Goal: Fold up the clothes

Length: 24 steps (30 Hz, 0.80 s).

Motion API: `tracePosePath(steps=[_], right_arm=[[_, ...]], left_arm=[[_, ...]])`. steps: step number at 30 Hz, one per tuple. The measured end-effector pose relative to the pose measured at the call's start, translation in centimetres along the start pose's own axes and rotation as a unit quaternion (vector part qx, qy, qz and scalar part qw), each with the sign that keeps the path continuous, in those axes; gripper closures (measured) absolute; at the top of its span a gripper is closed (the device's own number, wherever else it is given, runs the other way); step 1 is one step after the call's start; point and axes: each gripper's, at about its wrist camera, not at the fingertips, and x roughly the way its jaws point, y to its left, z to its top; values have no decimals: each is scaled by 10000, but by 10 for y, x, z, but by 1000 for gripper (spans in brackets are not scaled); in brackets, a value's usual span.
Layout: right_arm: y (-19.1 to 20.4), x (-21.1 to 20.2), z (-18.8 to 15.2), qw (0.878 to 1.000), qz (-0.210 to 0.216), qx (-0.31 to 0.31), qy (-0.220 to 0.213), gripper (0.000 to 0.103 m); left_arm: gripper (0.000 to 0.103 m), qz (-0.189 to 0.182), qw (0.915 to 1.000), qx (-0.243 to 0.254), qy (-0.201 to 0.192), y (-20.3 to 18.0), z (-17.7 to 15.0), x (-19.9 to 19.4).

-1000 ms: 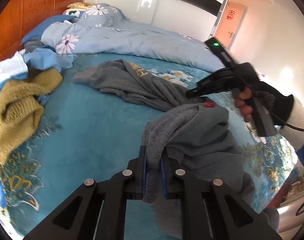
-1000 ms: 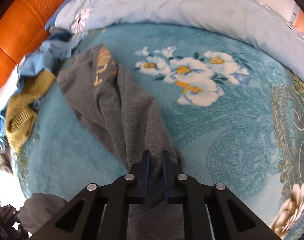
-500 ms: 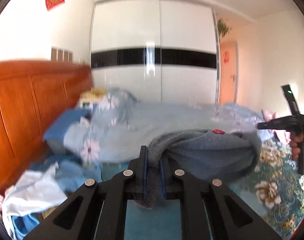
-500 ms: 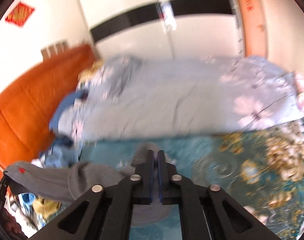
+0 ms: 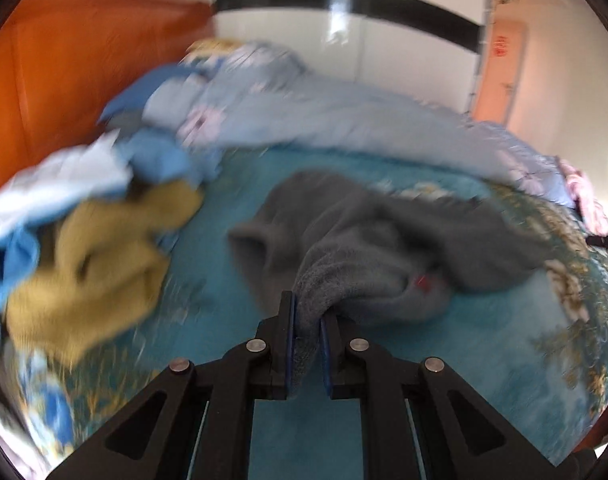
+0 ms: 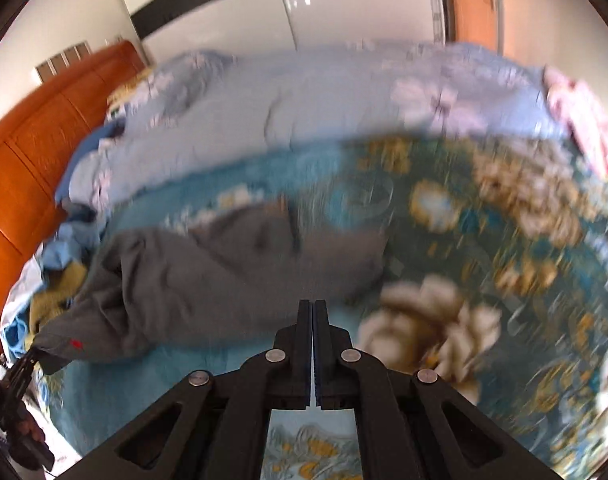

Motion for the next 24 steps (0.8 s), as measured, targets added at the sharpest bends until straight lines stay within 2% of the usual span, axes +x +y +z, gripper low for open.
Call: tracePosePath(steps=[3,7,8,10,11,12,14,17,22,23,24], right_arm=[[0,27,-21,9995,154,86,243,99],[5,62,-35,9970,439,335,536,99],[8,69,-36,9965,468,408,564,95],[11,81,-38,9954,544,536,584,82],[14,86,-38,9946,609,616,575,72],[16,91,-38,9935,680,721,560,64],[19,101,-37,9912,745,925,581,61],[20,116,-35,9881,679,1192,695,61],[14,127,-34,9798,774,1750,585,62],[13,127,-33,9787,783,1811,572,72],[12,127,-32,9775,792,1871,560,90]], left_arm=[[91,-17,9992,-351,204,18,-18,9],[88,-302,9979,-402,400,19,-34,15],[87,-371,9976,-387,429,16,-36,15],[78,-458,9969,-342,533,9,-40,16],[68,-465,9969,-292,567,6,-41,17],[63,-431,9971,-213,582,4,-43,17],[61,-263,9982,74,530,-2,-47,14],[55,-81,9983,290,504,-2,-48,14],[55,-142,9986,76,499,6,-43,20],[55,-139,9986,85,503,5,-42,20],[55,-141,9986,107,495,4,-40,22]])
